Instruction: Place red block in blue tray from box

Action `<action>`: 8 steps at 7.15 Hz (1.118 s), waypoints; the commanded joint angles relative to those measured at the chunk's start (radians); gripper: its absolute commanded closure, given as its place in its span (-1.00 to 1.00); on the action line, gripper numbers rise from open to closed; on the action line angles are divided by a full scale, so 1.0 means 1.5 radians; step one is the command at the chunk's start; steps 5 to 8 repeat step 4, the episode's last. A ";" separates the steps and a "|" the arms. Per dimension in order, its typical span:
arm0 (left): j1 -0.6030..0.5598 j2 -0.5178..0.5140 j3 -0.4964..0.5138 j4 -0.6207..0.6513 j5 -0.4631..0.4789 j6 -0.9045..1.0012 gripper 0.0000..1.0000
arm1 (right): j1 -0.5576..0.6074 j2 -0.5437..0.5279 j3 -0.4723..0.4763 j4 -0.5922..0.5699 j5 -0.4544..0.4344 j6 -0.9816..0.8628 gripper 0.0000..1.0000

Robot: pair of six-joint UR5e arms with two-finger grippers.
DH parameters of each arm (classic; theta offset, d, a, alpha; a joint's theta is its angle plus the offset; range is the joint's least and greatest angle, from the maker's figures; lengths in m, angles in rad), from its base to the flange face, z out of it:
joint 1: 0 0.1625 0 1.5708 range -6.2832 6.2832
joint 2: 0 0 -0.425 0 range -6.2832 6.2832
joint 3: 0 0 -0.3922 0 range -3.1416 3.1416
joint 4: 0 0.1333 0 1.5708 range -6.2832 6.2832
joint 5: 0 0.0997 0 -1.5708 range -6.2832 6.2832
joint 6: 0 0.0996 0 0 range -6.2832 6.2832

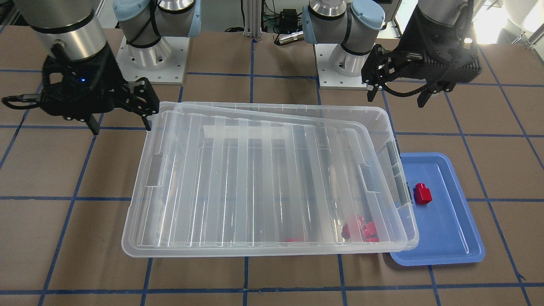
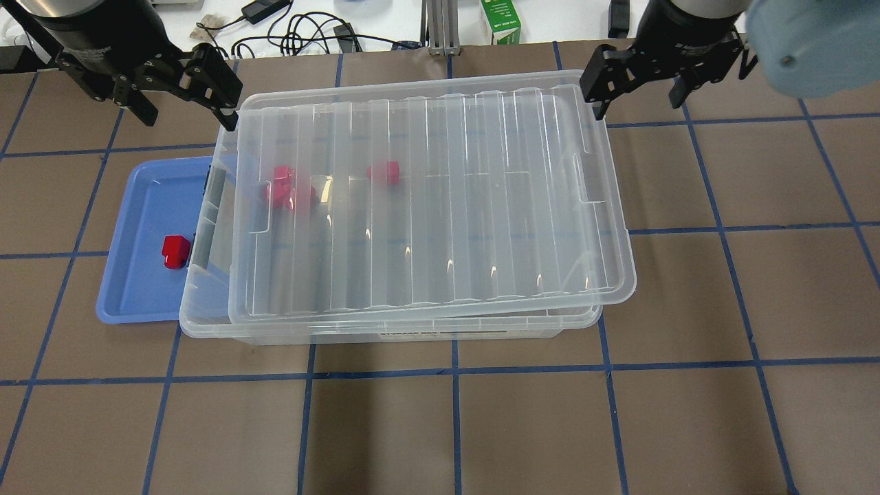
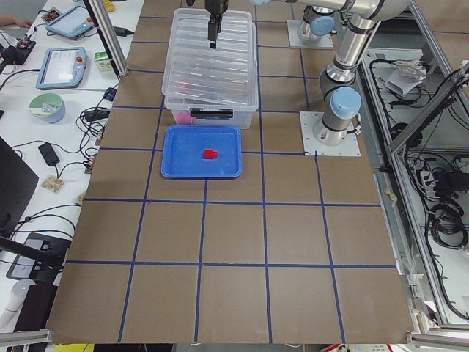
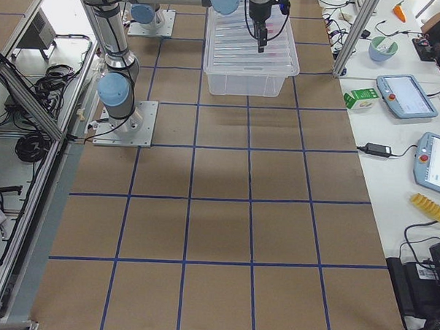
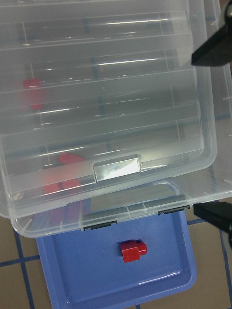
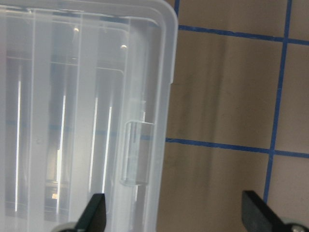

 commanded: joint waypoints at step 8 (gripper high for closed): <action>0.002 0.003 0.001 0.003 0.013 -0.047 -1.00 | 0.024 0.003 -0.001 -0.002 -0.005 0.019 -1.00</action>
